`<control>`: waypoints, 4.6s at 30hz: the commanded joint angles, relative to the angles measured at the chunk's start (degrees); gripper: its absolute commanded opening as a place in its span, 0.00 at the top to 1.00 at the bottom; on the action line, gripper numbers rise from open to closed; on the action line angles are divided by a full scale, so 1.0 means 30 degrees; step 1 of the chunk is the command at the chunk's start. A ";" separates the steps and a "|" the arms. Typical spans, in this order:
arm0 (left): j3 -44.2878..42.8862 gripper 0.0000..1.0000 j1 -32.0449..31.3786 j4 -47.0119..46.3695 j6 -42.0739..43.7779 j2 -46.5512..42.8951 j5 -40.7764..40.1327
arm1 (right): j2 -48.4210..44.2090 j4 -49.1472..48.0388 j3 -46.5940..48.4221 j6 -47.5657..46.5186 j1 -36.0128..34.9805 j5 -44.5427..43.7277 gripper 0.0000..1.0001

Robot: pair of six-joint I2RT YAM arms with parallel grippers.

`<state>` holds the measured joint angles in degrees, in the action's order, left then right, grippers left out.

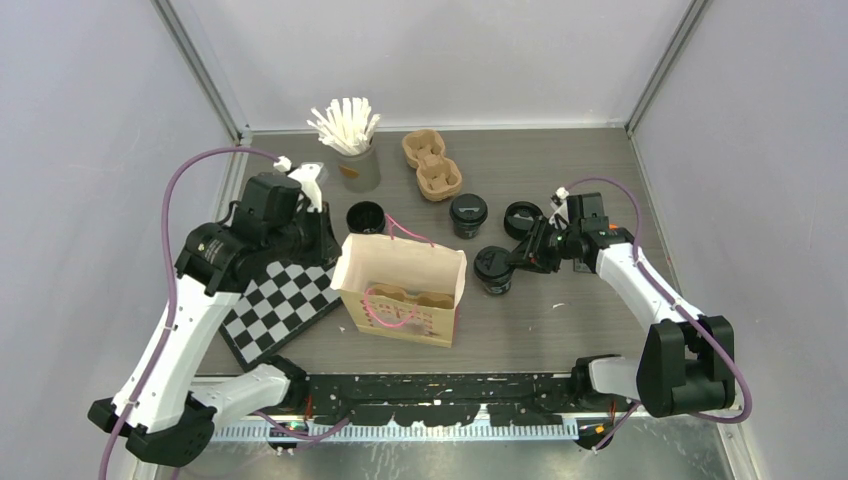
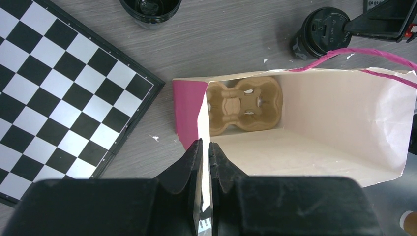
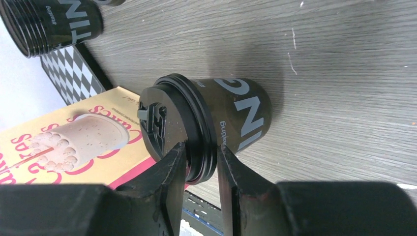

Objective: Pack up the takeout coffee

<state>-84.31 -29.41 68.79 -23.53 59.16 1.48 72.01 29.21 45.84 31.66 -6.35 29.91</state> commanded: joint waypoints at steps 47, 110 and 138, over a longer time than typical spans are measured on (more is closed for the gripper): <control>0.0734 0.54 -0.0070 -0.0820 0.0353 -0.0886 0.1244 | -0.1287 -0.0092 0.1839 -1.0002 -0.8999 -1.1199 0.12; -0.1844 0.54 0.2297 0.1750 -0.2224 0.1950 0.3677 | -0.3187 0.5362 1.6370 -0.1878 -1.1913 -0.3711 0.31; 0.3382 0.82 0.2273 -0.6063 -0.7443 -0.0117 0.7905 | -0.0800 0.4838 1.6550 -0.5065 -1.6108 -0.3433 0.30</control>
<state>-73.67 -22.74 56.84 -43.59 60.12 22.31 67.11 45.43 92.38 17.87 -51.20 23.24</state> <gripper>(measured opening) 0.145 0.811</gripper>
